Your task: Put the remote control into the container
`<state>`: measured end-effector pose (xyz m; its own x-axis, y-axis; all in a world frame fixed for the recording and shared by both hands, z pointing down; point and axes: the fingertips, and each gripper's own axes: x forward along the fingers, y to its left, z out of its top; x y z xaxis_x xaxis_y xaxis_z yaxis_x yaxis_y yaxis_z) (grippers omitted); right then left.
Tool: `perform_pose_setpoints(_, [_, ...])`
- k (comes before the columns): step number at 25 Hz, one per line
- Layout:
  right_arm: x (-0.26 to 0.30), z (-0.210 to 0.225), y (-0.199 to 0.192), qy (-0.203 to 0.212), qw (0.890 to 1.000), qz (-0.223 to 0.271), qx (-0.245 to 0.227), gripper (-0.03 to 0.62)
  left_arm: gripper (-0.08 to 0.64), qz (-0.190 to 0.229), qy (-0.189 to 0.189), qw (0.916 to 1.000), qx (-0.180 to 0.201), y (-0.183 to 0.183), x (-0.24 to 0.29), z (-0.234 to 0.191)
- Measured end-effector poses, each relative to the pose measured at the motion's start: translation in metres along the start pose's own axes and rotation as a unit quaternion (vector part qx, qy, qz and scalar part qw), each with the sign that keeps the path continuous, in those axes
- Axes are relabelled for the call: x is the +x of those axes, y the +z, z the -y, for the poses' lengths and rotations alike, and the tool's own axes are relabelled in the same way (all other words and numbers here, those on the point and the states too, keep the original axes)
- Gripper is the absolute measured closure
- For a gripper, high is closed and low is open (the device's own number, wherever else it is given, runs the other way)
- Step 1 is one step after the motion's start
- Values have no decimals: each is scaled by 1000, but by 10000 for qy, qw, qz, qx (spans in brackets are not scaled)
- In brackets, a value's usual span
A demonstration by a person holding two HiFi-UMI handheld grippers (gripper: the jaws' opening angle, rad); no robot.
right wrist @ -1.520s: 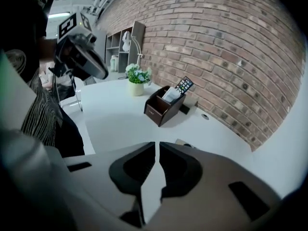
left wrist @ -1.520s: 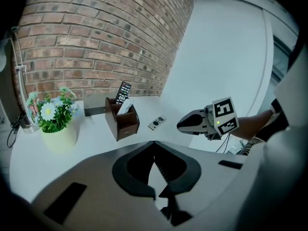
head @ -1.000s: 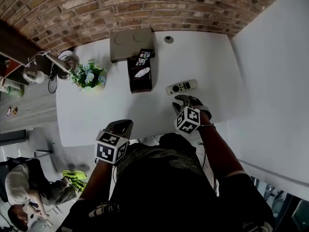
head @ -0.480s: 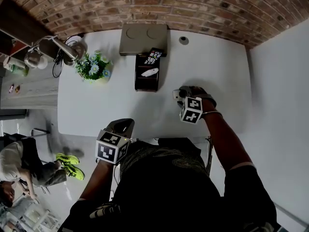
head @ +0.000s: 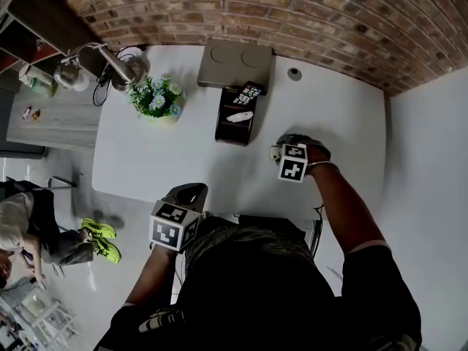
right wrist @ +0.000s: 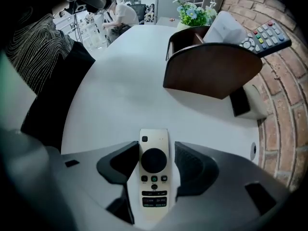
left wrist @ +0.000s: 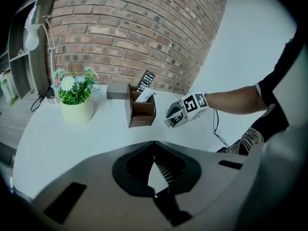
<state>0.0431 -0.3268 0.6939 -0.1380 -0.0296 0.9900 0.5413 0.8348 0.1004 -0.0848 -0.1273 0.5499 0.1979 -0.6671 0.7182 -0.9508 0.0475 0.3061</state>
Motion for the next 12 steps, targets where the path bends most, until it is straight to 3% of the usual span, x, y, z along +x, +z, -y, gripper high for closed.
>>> perform_pose_setpoints(7, [2, 0, 0, 61, 9997, -147, -175, 362, 554, 143, 63, 9999, -59, 0, -8, -4])
perform_pose_setpoints(12, [-9, -5, 2, -279, 9996, 86, -1, 400, 555, 192, 48, 9998, 11, 3, -14, -8])
